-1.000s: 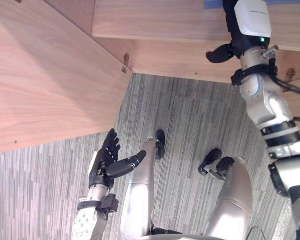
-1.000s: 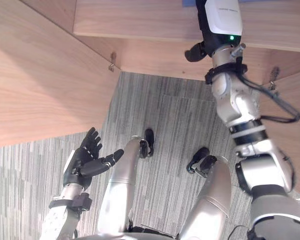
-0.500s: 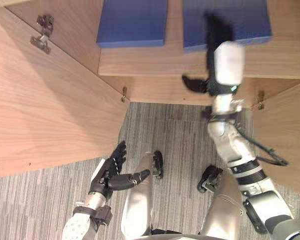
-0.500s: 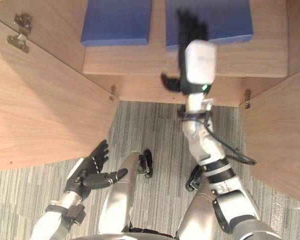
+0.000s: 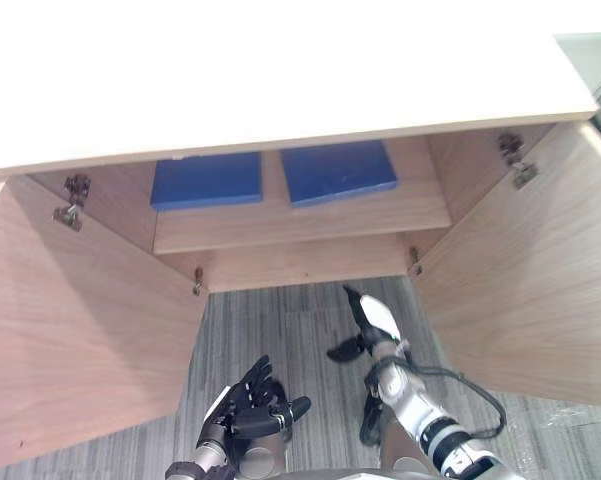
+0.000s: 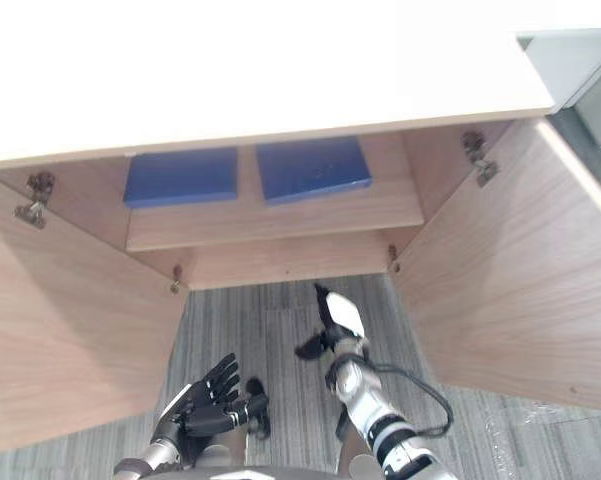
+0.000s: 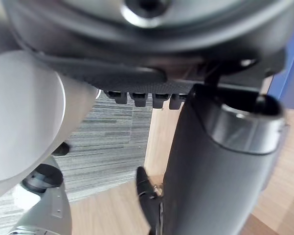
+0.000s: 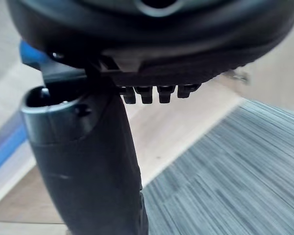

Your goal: Walk over to the cabinet, pick up the folder, carry it to the office cabinet, place the folder inside the office cabinet, then close the office cabinet door

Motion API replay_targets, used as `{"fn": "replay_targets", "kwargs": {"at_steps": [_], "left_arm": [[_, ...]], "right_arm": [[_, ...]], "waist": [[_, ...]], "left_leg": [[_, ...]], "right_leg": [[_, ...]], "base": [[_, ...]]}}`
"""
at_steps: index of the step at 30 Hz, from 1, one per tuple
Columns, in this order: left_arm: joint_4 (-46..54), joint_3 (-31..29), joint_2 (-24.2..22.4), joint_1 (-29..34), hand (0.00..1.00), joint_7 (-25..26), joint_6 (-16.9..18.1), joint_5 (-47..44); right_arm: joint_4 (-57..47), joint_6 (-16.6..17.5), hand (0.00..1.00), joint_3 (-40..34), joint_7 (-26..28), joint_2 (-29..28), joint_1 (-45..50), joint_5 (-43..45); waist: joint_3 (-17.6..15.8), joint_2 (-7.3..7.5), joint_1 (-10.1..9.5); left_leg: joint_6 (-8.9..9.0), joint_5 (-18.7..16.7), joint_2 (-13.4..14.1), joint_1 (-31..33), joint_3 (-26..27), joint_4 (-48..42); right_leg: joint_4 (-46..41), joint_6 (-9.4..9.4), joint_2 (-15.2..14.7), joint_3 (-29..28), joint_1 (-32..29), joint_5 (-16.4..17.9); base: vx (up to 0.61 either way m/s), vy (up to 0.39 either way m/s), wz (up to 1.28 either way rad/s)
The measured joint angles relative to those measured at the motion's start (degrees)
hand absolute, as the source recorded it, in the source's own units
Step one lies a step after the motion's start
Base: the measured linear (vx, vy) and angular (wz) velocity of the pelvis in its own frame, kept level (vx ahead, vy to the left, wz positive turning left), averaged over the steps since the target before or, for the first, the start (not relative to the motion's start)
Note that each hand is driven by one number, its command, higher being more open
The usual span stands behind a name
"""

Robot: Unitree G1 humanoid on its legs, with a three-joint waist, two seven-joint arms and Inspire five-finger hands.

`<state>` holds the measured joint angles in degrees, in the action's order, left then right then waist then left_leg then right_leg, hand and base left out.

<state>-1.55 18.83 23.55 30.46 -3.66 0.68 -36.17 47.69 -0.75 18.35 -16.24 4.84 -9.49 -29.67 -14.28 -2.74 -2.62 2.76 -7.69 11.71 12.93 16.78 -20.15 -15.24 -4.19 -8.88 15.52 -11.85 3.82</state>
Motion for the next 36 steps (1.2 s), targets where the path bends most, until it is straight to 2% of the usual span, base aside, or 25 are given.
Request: {"fn": "replay_targets", "kwargs": {"at_steps": [2, 4, 6, 10, 13, 14, 15, 16, 17, 18, 19, 21, 23, 26, 28, 30, 36], "left_arm": [[-2.0, -0.5, -1.7, 0.1, 1.0, 0.1, -0.2, 2.0], [-2.7, -2.1, -4.2, 0.6, 1.0, 0.2, -1.4, 4.2], [-2.7, -2.7, -5.4, 0.8, 1.0, 0.2, -1.5, 5.5], [-2.7, -4.6, -8.3, 1.0, 1.0, -0.1, -2.3, 8.1], [-2.7, -4.7, -10.0, 1.7, 1.0, -0.4, -3.4, 9.3], [-2.7, -4.9, -11.0, 2.0, 1.0, -0.5, -4.5, 9.9], [-2.7, -5.0, -11.4, 2.0, 1.0, -0.5, -4.9, 10.1], [-2.5, -5.3, -12.9, 1.8, 1.0, -0.5, -5.8, 11.7], [-2.4, -5.5, -13.6, 1.8, 1.0, -0.5, -6.1, 12.1], [-2.1, -6.4, -15.4, 1.9, 1.0, -0.6, -6.9, 13.3], [-1.7, -6.9, -17.3, 1.9, 1.0, -0.6, -7.8, 14.6], [0.1, -6.6, -18.6, 2.8, 1.0, -0.9, -8.7, 16.2], [1.6, -6.3, -19.6, 3.9, 1.0, -1.2, -8.9, 16.7], [3.1, -6.2, -20.8, 3.6, 1.0, -1.9, -8.9, 17.7], [3.1, -6.0, -21.2, 2.4, 1.0, -2.1, -9.0, 18.8], [3.2, -6.0, -21.3, 2.0, 1.0, -2.2, -9.0, 18.8], [4.4, -3.8, -21.5, 3.1, 1.0, -2.4, -8.9, 18.8]], "right_arm": [[3.5, -0.1, 1.0, -2.7, 1.7, 0.6, 3.6, 3.3], [5.9, -0.2, 1.0, -4.5, 3.1, 2.0, 6.8, 5.5], [6.9, -0.3, 1.0, -6.5, 3.8, 2.3, 8.7, 5.5], [8.5, -0.3, 1.0, -12.0, 5.1, 2.3, 10.7, 7.5], [13.0, -0.3, 1.0, -17.6, 5.2, 1.6, 10.8, 12.5], [15.5, -0.6, 1.0, -21.3, 5.7, 1.1, 10.4, 16.7], [16.4, -0.8, 1.0, -22.6, 5.9, 0.8, 10.2, 18.3], [17.5, -1.5, 1.0, -24.6, 6.4, 0.5, 10.1, 21.6], [17.8, -1.5, 1.0, -25.0, 6.6, 0.5, 10.1, 22.2], [18.2, -1.7, 1.0, -26.6, 7.4, 0.2, 9.9, 24.3], [18.2, -2.4, 1.0, -28.0, 8.6, -0.1, 9.6, 25.4], [18.2, -2.9, 1.0, -28.4, 9.2, 0.0, 9.8, 25.4], [17.6, -2.9, 1.0, -28.3, 9.5, -0.1, 10.2, 25.4], [16.8, -3.1, 1.0, -27.2, 10.1, -0.3, 10.4, 25.6], [16.8, -3.4, 1.0, -25.9, 10.8, -0.5, 10.4, 25.7], [16.7, -3.5, 1.0, -24.6, 11.0, -0.6, 10.4, 25.7], [16.0, -3.7, 1.0, -21.2, 11.1, -1.1, 10.5, 25.5]], "waist": [[2.6, 0.15, 0.32], [5.1, 0.02, 0.73], [6.7, -0.18, 1.51], [10.1, -0.39, 1.84], [12.7, -0.49, 1.76], [13.2, -0.68, 1.56], [13.2, -0.69, 1.5], [12.9, -0.97, 1.03], [12.8, -1.15, 0.98], [11.9, -1.93, 0.43], [10.4, -2.27, -0.05], [10.0, -2.39, -0.37], [10.2, -2.14, -0.54], [10.2, -1.14, -1.02], [9.5, -0.05, -1.82], [9.2, 0.3, -2.33], [9.8, 1.44, -3.3]], "left_leg": [[0.48, 2.8, -0.9, -4.1, 1.9, 6.7], [0.93, 4.5, -1.6, -7.8, 3.5, 11.5], [1.18, 5.2, -2.0, -9.3, 3.6, 13.6], [1.68, 6.7, -2.0, -12.0, 4.4, 17.2], [1.89, 7.1, -2.1, -12.8, 4.4, 18.6], [1.88, 7.1, -2.0, -13.0, 4.2, 18.5], [1.89, 6.7, -1.9, -12.8, 4.1, 17.6], [1.64, 3.3, -0.1, -10.4, 3.3, 11.0], [1.53, 2.2, 0.5, -9.8, 3.1, 8.9], [0.15, -0.9, 3.1, -7.7, 2.3, 1.0], [-2.08, -2.4, 5.6, -5.5, 0.2, -8.9], [-2.2, -2.5, 7.3, -3.8, -2.4, -15.3], [-2.18, -2.5, 7.3, -4.0, -3.1, -15.5], [-1.78, -2.2, 5.7, -4.8, -3.4, -10.8], [-0.28, -1.3, 3.5, -6.8, -3.7, -3.8], [0.28, -0.9, 2.4, -7.6, -3.7, -1.2], [0.42, -0.9, 0.2, -9.0, -3.6, 2.7]], "right_leg": [[7.8, -0.07, 1.4, -0.7, 3.7, -3.7], [11.7, 0.04, 2.1, -1.7, 6.3, -5.3], [12.6, 0.07, 2.5, -1.7, 7.3, -5.4], [14.1, 0.4, 3.4, -2.2, 8.6, -5.6], [15.1, 0.48, 4.0, -2.1, 9.1, -5.7], [15.4, 0.48, 4.1, -2.0, 9.8, -5.7], [15.5, 0.47, 4.1, -1.9, 10.1, -5.7], [15.5, 0.63, 4.6, -1.8, 10.8, -5.6], [15.5, 0.68, 4.8, -1.8, 11.0, -5.5], [15.0, 1.17, 6.1, -1.9, 12.4, -5.1], [14.3, 1.48, 7.0, -1.9, 14.7, -4.2], [13.5, 1.6, 7.6, -1.7, 16.3, -2.7], [12.7, 1.6, 7.6, -1.6, 16.6, -2.1], [12.6, 1.36, 6.8, -1.5, 14.9, -2.2], [14.0, 1.01, 5.8, -1.5, 14.4, -3.8], [15.0, 0.89, 5.2, -1.3, 14.3, -4.8], [15.4, -0.23, 3.4, -0.9, 13.9, -5.0]], "base": [[0.08, -0.008, -0.28], [0.05, -0.022, -0.29], [0.04, -0.03, -0.13], [0.03, -0.047, -0.07], [0.0, -0.046, 0.02], [0.01, -0.026, 0.05], [0.0, -0.036, 0.06], [-0.01, -0.035, 0.03], [-0.02, -0.051, -0.04], [-0.02, -0.048, -0.06], [-0.04, -0.038, -0.04], [-0.09, 0.018, 0.04], [-0.07, 0.026, 0.08], [-0.04, 0.026, 0.08], [0.01, 0.039, 0.05], [0.0, 0.05, 0.05], [-0.02, 0.072, 0.05]]}}
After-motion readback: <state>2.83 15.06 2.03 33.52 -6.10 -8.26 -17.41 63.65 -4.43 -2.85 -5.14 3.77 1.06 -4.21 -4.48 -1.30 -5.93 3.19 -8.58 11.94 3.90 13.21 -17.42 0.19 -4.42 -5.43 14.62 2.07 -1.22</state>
